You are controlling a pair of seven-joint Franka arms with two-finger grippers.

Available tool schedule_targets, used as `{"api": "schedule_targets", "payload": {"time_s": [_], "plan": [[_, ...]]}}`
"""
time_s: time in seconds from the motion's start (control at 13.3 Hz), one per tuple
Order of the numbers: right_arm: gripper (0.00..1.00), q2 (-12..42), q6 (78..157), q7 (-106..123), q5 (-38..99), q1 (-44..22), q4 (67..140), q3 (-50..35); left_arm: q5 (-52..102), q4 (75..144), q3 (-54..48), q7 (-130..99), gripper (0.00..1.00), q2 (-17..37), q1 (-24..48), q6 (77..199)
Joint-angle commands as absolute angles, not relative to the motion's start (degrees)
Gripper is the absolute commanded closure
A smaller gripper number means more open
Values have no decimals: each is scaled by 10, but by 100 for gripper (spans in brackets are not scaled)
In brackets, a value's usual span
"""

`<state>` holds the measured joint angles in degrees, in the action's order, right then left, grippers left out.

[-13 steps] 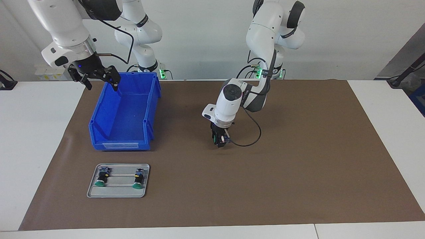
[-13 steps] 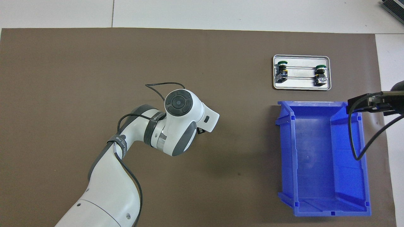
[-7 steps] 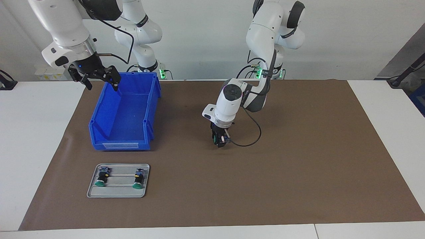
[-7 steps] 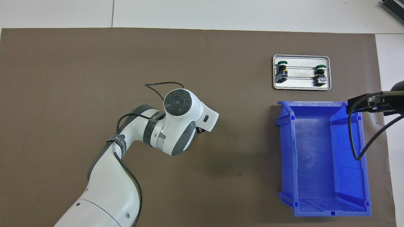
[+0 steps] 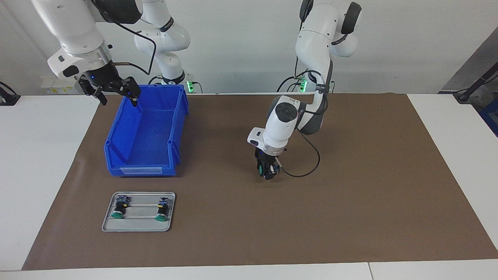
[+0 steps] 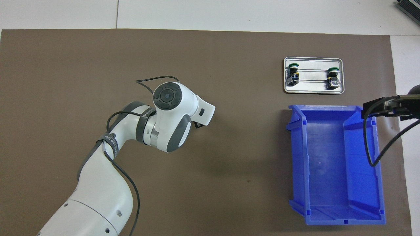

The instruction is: Place and press button with both arms

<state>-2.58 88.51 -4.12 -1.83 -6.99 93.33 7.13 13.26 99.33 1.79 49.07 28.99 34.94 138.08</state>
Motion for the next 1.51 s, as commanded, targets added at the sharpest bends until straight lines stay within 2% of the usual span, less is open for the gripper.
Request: {"api": "schedule_targets", "payload": {"time_s": [0.0, 0.3, 0.53, 1.13, 1.43], "plan": [[0, -33, 878, -28, -11, -63, 934, 68, 205, 996, 9, 553, 90, 250, 320, 1376], [0, -33, 877, -26, -11, -61, 934, 68, 296, 999, 11, 646, 90, 175, 251, 1269], [0, -33, 877, -26, -11, -61, 934, 68, 374, 1010, 12, 734, 90, 143, 197, 1204], [0, -33, 877, -28, -11, -68, 934, 68, 592, 1191, 15, 1006, 89, 63, 118, 1210], [0, -33, 877, -28, -11, -68, 934, 68, 734, 1281, 16, 1132, 87, 29, 106, 1217]]}}
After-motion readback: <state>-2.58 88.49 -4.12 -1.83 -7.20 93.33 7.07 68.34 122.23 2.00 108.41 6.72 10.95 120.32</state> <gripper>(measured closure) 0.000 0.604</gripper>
